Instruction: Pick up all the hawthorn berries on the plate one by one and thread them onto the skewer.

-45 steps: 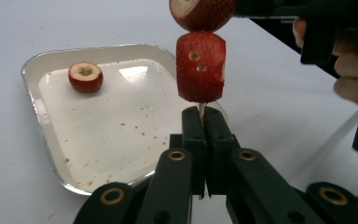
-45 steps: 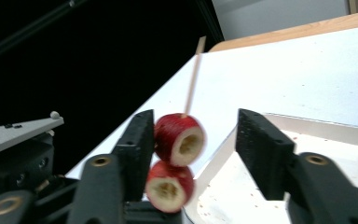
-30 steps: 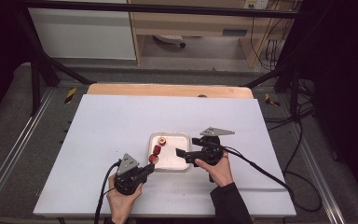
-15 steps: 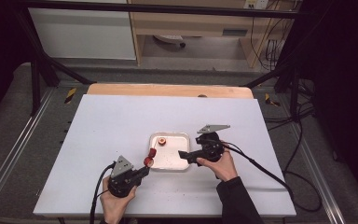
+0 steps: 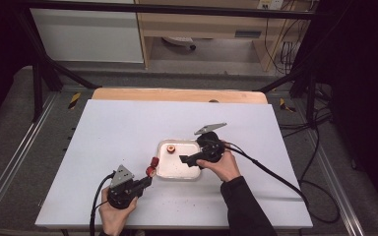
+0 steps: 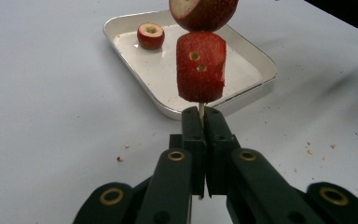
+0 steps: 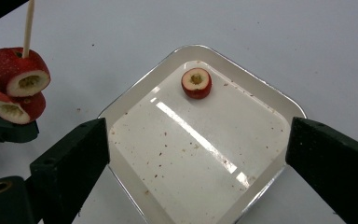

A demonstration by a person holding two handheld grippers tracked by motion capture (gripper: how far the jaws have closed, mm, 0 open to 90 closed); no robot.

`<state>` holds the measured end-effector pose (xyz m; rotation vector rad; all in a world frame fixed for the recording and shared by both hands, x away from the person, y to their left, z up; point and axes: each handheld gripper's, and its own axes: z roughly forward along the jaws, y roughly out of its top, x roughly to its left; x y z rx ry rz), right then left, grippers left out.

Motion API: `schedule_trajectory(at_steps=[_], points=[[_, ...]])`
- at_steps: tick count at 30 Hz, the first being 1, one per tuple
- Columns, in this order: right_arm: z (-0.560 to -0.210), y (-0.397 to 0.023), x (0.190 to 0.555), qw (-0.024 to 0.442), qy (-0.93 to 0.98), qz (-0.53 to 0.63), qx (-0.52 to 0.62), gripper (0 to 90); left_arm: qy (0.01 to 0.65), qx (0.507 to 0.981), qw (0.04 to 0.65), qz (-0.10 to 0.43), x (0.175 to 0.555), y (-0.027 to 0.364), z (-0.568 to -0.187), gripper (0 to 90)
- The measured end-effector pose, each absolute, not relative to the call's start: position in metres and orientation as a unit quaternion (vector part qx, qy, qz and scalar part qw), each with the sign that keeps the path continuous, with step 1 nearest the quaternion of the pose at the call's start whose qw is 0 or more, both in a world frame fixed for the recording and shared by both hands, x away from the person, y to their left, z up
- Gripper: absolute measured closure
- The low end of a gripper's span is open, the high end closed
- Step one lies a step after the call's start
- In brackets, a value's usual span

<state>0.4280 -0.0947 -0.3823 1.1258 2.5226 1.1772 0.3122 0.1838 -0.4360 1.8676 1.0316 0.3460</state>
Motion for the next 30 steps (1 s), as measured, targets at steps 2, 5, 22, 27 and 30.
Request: schedule_trajectory(at_steps=[2,5,22,27,30], points=[[-0.382,-0.089,0.431,0.069,0.839,0.390,0.373,7.5,0.421,0.763,0.469,0.140,0.312,0.185,-0.436,88.3],[-0.382,-0.080,0.437,0.068,0.844,0.382,0.372,8.0,0.422,0.765,0.465,0.143,0.313,0.188,-0.437,88.3],[-0.393,-0.049,0.470,0.056,0.854,0.343,0.388,12.7,0.427,0.766,0.460,0.138,0.315,0.193,-0.438,88.3],[-0.398,-0.043,0.479,0.049,0.861,0.322,0.390,18.3,0.426,0.768,0.459,0.137,0.315,0.193,-0.439,88.4],[-0.400,-0.039,0.484,0.047,0.871,0.305,0.383,20.9,0.425,0.769,0.459,0.135,0.315,0.193,-0.439,88.4]])
